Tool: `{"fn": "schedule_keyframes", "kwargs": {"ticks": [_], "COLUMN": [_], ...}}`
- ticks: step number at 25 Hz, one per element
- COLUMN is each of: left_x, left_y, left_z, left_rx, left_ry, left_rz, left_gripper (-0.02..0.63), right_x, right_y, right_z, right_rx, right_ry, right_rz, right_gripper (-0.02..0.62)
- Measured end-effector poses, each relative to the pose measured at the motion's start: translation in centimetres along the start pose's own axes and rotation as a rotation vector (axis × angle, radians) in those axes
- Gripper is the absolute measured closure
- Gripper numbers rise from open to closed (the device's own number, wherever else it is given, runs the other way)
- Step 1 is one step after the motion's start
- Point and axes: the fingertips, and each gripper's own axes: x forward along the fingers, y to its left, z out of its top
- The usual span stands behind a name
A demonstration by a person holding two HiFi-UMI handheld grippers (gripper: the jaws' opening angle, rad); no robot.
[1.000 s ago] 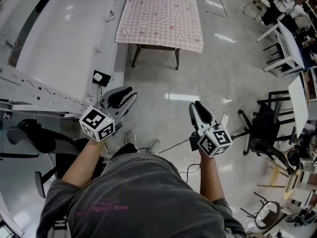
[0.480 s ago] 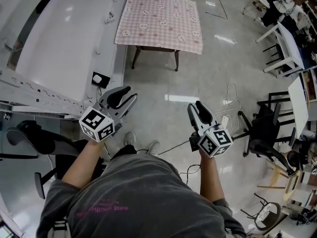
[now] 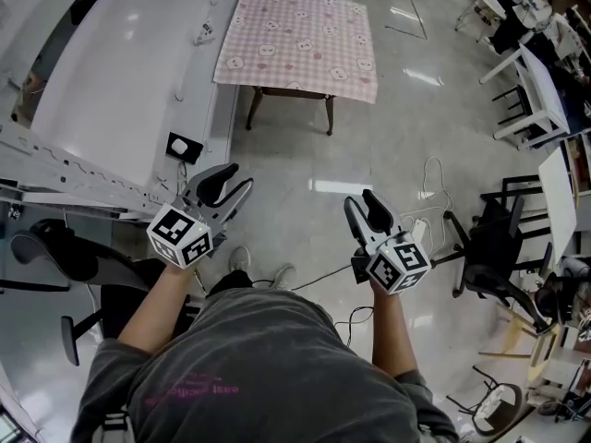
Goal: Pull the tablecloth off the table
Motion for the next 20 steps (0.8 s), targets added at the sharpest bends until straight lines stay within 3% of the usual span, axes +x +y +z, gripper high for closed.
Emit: {"fn": "schedule_keyframes", "kwargs": {"ticks": [20], "left_x": [1.6], "left_y": [-5.7], "left_z": [0.0], "left_rx": [0.03], "left_ry": [-0.018], "left_rz": [0.055], "left_gripper": [0.417], "right_x": [-5.7], "right_y": [-3.7], "right_z": [0.3], "right_rx": [0.004], "right_ry": [-0.041], "right_rz": [0.012], "right_gripper": [0.411]}}
